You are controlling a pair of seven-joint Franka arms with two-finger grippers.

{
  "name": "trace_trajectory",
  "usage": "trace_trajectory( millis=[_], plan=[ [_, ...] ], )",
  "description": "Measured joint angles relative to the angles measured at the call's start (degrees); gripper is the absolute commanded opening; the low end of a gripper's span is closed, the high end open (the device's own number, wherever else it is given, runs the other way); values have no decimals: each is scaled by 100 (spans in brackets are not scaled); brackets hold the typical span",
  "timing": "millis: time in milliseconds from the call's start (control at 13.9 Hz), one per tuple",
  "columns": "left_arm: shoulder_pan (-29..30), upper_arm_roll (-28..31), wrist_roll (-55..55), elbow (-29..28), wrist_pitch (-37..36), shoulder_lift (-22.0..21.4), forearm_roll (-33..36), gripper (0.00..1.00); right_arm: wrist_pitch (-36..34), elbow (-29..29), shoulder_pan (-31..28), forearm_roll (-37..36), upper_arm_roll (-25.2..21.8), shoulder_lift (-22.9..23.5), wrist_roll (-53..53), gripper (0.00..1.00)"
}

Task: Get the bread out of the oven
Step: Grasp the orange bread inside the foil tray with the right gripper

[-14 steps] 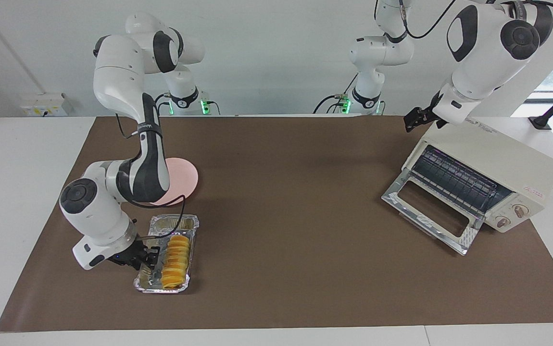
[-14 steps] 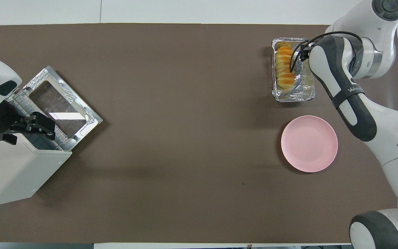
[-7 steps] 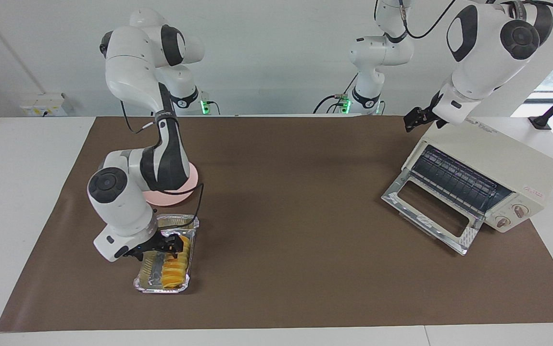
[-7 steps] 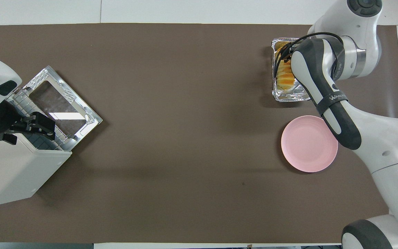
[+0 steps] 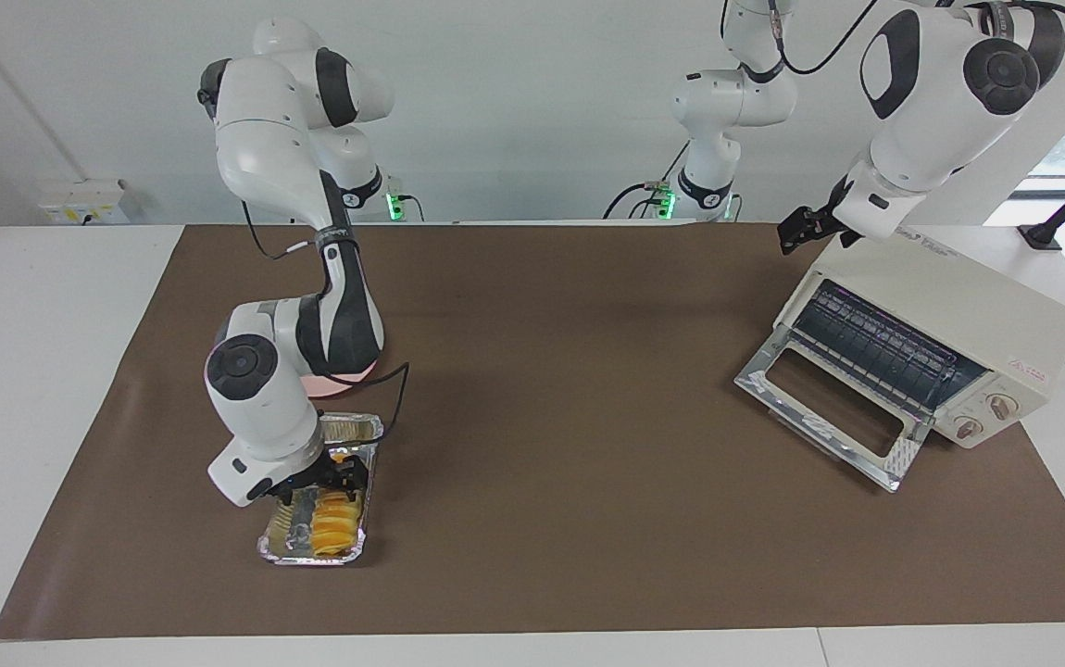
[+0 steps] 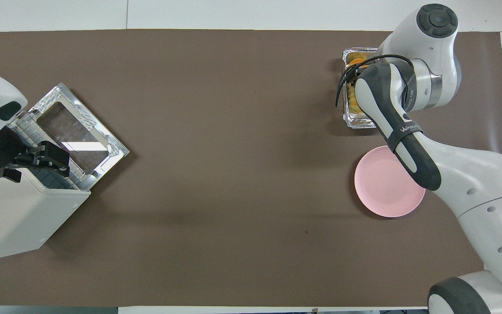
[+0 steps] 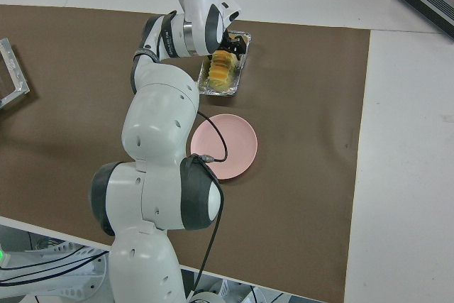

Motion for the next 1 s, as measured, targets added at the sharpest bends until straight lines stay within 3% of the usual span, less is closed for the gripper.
trace_trajectory(
  millis=[143,215,359,430,1004],
  plan=[
    [0,0,0,0,0,0,0,100,148,-115,0,0,0,0,121,90],
    [0,0,0,0,0,0,0,100,191,-145,1,0,1,0,187,74],
    [0,0,0,0,0,0,0,100,208,-156,2,0,4,-2,250,13],
    [0,0,0,0,0,0,0,100,214,-156,2,0,6,-7,256,0],
    [0,0,0,0,0,0,0,100,181,-141,-38,0,1,-60,266,0]
  ],
)
